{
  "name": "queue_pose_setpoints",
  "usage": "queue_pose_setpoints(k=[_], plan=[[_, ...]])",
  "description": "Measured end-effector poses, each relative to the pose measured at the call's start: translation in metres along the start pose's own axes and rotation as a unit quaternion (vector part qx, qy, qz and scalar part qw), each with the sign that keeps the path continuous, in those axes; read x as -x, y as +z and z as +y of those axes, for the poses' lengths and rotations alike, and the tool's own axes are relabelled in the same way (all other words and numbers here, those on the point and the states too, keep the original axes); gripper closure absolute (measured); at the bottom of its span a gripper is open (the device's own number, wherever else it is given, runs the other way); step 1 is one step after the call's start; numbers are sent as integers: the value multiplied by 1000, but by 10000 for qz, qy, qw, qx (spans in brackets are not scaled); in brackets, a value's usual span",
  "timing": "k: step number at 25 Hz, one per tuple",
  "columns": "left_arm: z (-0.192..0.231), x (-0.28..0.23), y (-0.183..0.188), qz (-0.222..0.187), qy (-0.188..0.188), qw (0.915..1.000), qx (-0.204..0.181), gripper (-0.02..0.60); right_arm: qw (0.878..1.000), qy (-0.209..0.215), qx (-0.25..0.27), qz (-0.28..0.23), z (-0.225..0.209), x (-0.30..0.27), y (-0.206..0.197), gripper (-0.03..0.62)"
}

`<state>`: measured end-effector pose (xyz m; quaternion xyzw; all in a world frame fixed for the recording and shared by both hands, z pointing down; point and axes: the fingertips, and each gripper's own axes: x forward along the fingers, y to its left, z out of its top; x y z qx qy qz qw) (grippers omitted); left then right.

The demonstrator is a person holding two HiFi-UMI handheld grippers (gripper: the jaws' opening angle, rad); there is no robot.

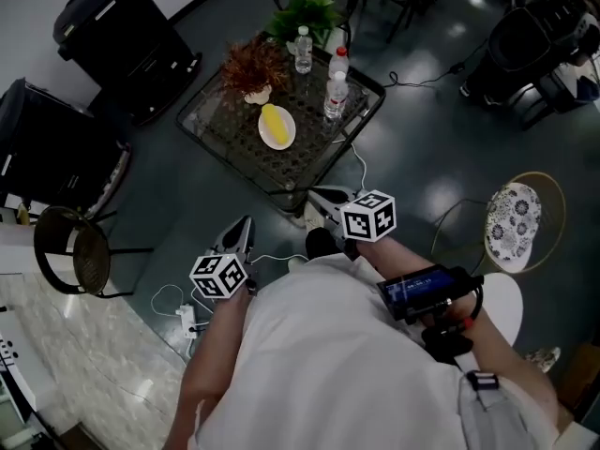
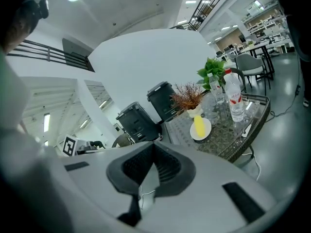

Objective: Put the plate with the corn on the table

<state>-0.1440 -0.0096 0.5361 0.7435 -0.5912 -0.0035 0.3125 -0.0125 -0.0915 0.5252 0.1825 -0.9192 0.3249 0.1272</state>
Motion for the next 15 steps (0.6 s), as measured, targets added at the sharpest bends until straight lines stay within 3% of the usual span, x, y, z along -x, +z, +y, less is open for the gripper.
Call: queue_pose_setpoints(k=[9,15], plan=[[-16,-9,0,24,-178,9998,-36,575,10000,-53,26,27,7,8,-4,586],[-9,-7,4,27,-90,9999,-50,575,9998,96,138,63,12,-2,0,586]])
